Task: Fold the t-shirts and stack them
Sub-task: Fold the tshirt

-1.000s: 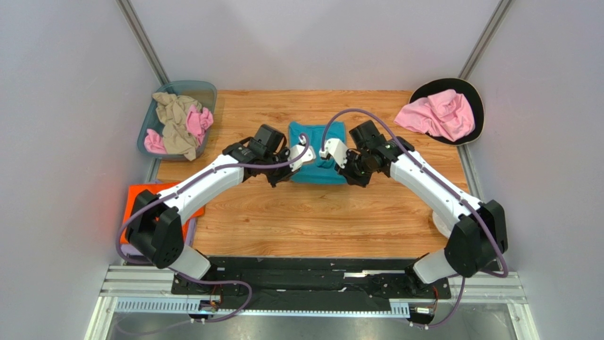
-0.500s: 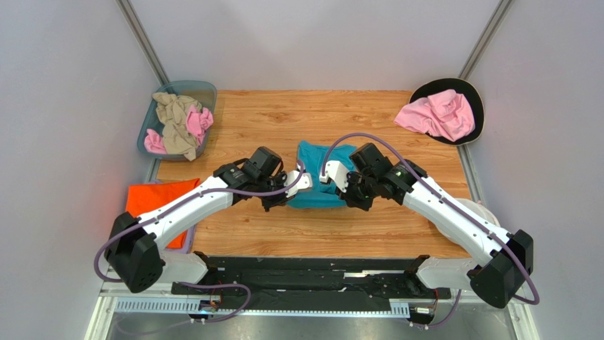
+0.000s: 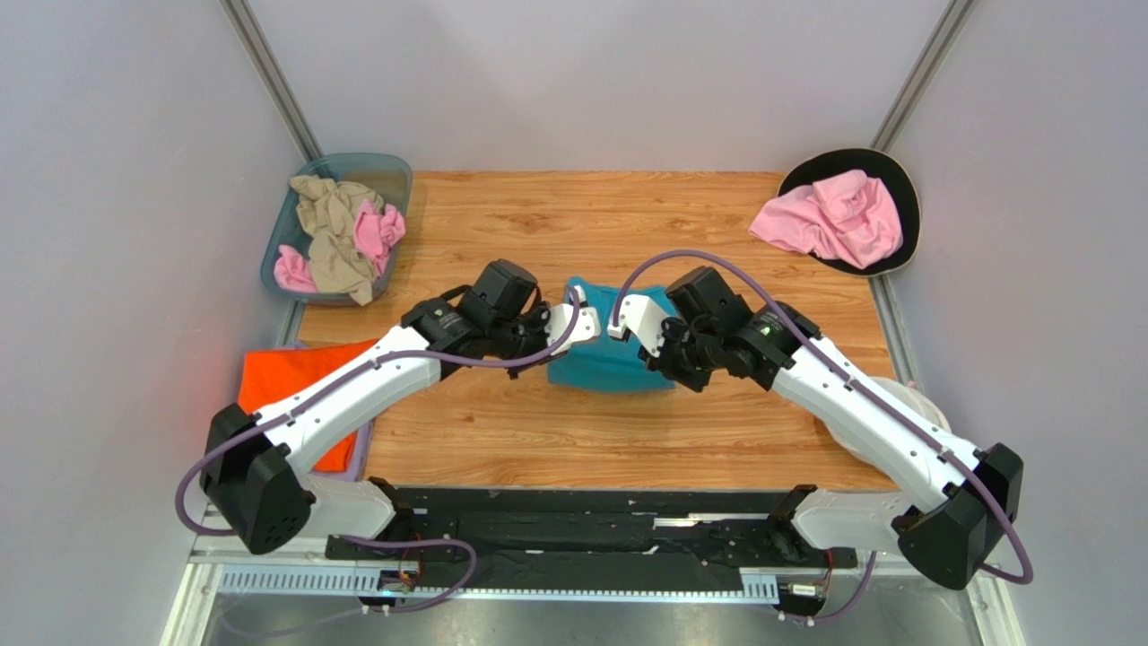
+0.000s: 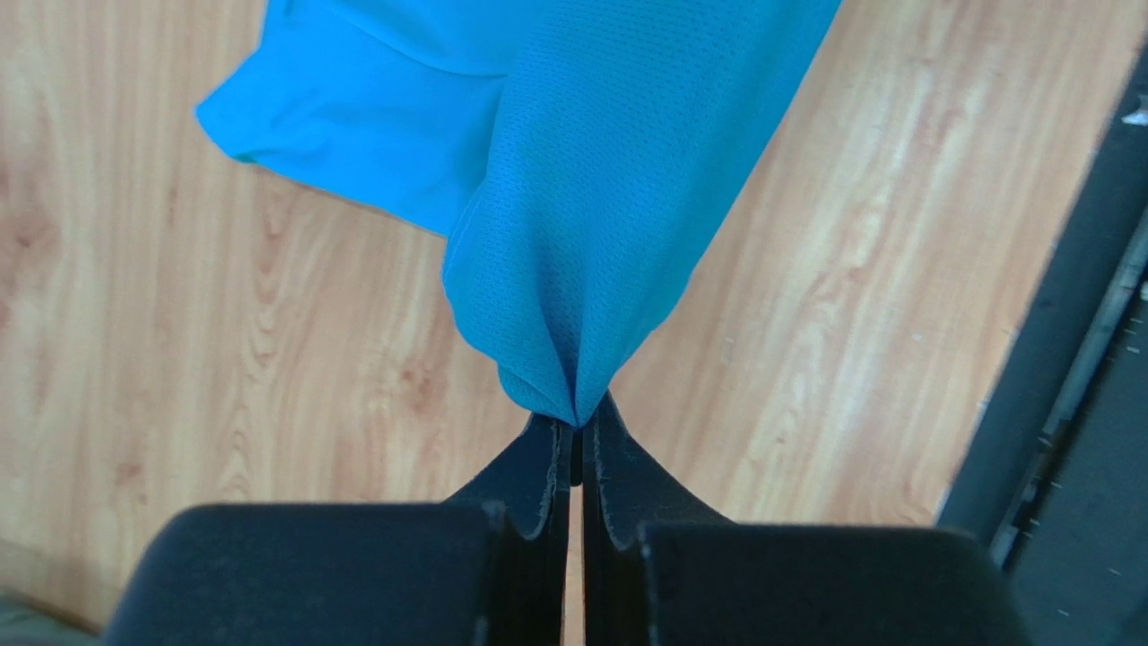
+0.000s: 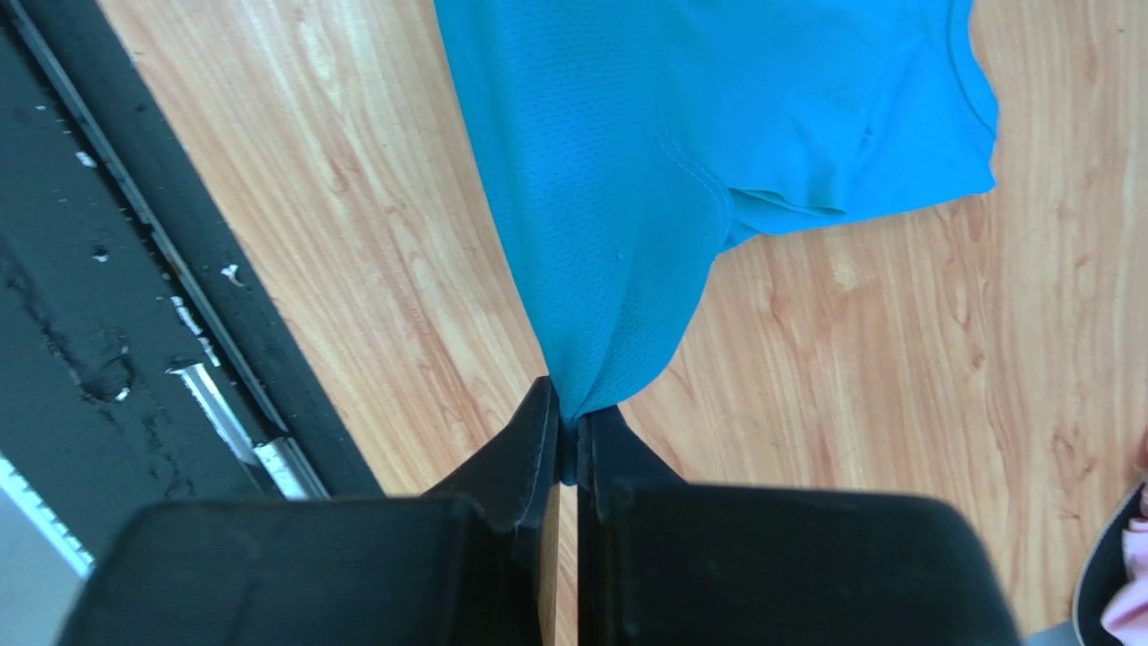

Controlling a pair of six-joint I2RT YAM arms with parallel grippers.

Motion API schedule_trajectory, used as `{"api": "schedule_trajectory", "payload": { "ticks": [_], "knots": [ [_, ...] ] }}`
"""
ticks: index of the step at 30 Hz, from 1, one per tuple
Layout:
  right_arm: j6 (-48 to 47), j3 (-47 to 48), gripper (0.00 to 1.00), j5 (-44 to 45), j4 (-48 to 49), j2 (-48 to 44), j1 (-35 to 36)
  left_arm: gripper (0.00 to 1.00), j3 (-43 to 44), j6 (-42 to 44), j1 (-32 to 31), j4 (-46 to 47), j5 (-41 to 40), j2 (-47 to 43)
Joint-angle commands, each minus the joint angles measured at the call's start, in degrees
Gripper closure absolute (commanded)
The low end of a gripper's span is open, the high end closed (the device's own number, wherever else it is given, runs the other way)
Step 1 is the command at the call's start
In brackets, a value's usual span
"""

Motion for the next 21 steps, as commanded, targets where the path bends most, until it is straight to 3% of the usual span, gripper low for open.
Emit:
{"api": "schedule_trajectory", "payload": {
  "ticks": [1,21],
  "knots": [
    [-2.1,3.0,1.0,4.2,1.9,2.1,-1.1,1.0,3.6,3.6,0.9,5.2,-3.3,4.3],
    [-9.8,14.0,1.0,-2.9,5.8,17.2,-15.0,1.0,11.8,6.4,6.7,14.6,-3.1,19.9]
  ]
}}
